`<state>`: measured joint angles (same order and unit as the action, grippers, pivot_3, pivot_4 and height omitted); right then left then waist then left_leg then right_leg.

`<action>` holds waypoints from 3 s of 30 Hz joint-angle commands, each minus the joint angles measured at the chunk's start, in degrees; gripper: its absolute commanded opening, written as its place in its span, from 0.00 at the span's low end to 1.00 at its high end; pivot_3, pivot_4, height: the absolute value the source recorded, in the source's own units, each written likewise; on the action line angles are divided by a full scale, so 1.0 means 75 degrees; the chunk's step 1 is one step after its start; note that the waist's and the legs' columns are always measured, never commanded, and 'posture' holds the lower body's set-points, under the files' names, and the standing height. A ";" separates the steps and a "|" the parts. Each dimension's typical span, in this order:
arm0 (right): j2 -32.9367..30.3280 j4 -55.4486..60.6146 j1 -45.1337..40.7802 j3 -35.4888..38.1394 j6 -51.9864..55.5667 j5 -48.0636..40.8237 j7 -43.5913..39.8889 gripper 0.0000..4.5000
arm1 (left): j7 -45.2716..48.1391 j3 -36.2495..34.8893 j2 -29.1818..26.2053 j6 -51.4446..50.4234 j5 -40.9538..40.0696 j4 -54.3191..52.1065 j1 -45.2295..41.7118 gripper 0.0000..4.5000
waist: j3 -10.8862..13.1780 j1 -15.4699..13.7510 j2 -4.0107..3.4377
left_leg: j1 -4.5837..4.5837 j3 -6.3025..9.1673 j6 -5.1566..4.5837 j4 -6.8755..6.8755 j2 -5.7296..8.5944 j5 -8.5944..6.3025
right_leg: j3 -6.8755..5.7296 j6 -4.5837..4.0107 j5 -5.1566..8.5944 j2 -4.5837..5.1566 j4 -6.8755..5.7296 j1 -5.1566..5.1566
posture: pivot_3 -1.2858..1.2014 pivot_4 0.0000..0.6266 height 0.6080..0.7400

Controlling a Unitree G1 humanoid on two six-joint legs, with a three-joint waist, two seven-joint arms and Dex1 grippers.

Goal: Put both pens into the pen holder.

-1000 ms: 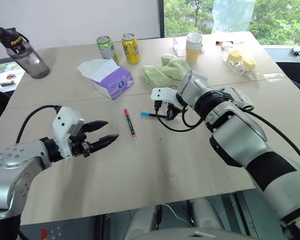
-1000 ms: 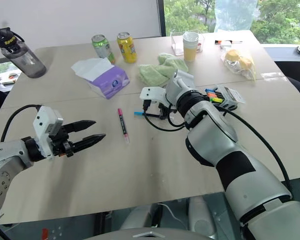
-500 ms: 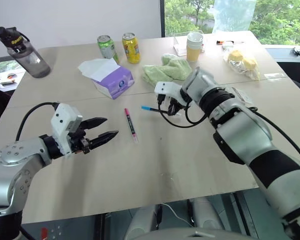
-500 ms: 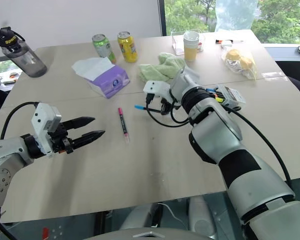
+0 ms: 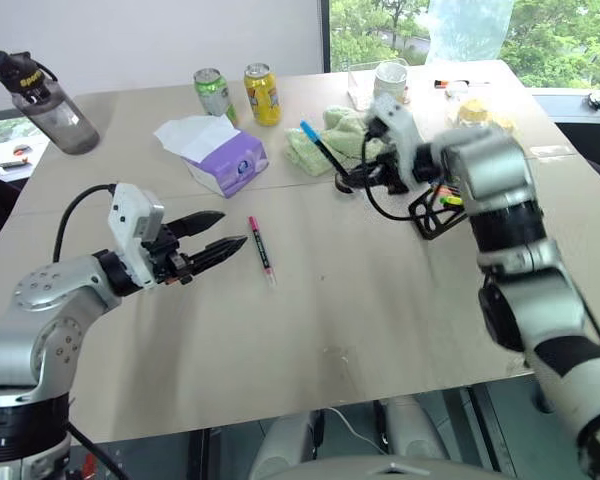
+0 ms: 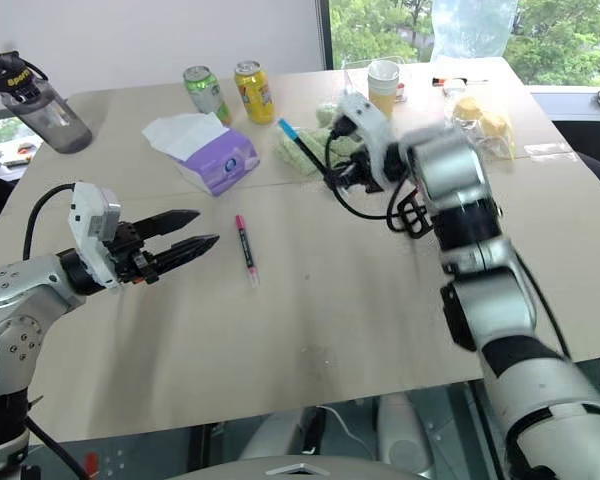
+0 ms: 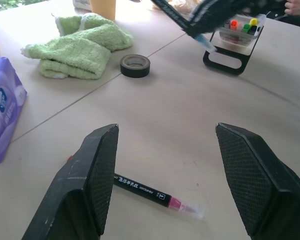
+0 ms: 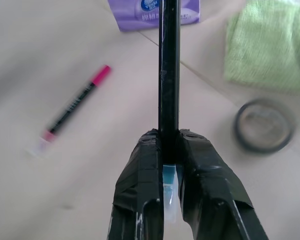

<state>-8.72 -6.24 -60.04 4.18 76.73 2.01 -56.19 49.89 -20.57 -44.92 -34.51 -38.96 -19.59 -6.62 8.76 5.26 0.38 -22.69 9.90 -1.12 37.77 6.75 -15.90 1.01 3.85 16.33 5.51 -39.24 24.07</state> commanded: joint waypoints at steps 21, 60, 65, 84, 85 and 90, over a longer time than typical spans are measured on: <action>0.3724 0.3804 -0.1027 0.6542 0.0700 -0.2164 0.6723 0.01 | 0.0102 0.0745 0.0091 0.0321 0.0153 0.0462 -0.1557 0.71 | -0.0012 -0.0056 -0.0026 | 0.0001 -0.0018 0.0004 0.0046 0.0003 0.0002 | 0.0020 -0.0002 -0.0001 -0.0007 -0.0090 0.0029 | 0.52 0.24 1.00; -0.1888 0.3666 0.5426 0.2921 0.0076 -1.3816 0.9981 0.01 | 0.0651 0.1316 0.0201 0.0634 0.0527 0.1215 -0.2285 0.71 | -0.0018 -0.0059 -0.0048 | 0.0028 -0.0081 -0.0025 0.0062 -0.0012 -0.0009 | 0.0074 0.0011 -0.0008 -0.0020 -0.0084 0.0003 | 0.52 0.24 1.00; -0.2203 0.3930 0.6349 0.1904 -0.1783 -1.5210 1.0813 0.01 | 0.0606 0.1255 0.0157 0.0580 0.0498 0.1084 -0.2127 0.71 | -0.0018 -0.0170 -0.0040 | 0.0027 -0.0103 -0.0035 0.0063 -0.0013 -0.0015 | 0.0092 0.0012 -0.0008 -0.0019 -0.0072 0.0002 | 0.52 0.24 1.00; 0.1641 0.5415 0.6480 0.1266 -0.6276 -1.5334 1.4454 0.01 | 0.0621 0.1308 0.0144 0.0611 0.0563 0.1144 -0.2119 0.71 | -0.0018 -0.0232 -0.0041 | 0.0031 -0.0092 -0.0031 0.0065 -0.0013 -0.0015 | 0.0087 0.0012 -0.0008 -0.0040 -0.0077 0.0005 | 0.52 0.24 1.00; 0.1762 0.5442 0.6437 0.1282 -0.6389 -1.5334 1.4574 0.01 | 0.0610 0.1288 0.0157 0.0596 0.0532 0.1139 -0.2152 0.71 | -0.0018 -0.0227 -0.0042 | 0.0032 -0.0092 -0.0031 0.0065 -0.0013 -0.0014 | 0.0087 0.0012 -0.0008 -0.0046 -0.0077 0.0005 | 0.52 0.24 1.00; 0.2252 0.5557 0.5986 0.1403 -0.6969 -1.5334 1.5066 0.01 | 0.0768 0.1257 0.0085 0.0542 0.0402 0.1037 -0.2171 0.71 | -0.0016 -0.0198 -0.0044 | 0.0038 -0.0100 -0.0031 0.0063 -0.0013 -0.0015 | 0.0089 0.0012 -0.0008 -0.0057 -0.0079 0.0005 | 0.52 0.24 1.00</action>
<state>5.11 31.98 -13.98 14.56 26.30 -111.50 55.69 54.98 -9.61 -43.22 -30.72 -35.07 -9.89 -22.28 8.64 3.78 0.05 -22.40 9.15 -1.35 38.22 6.66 -16.01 1.68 3.95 16.27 5.09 -39.84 24.12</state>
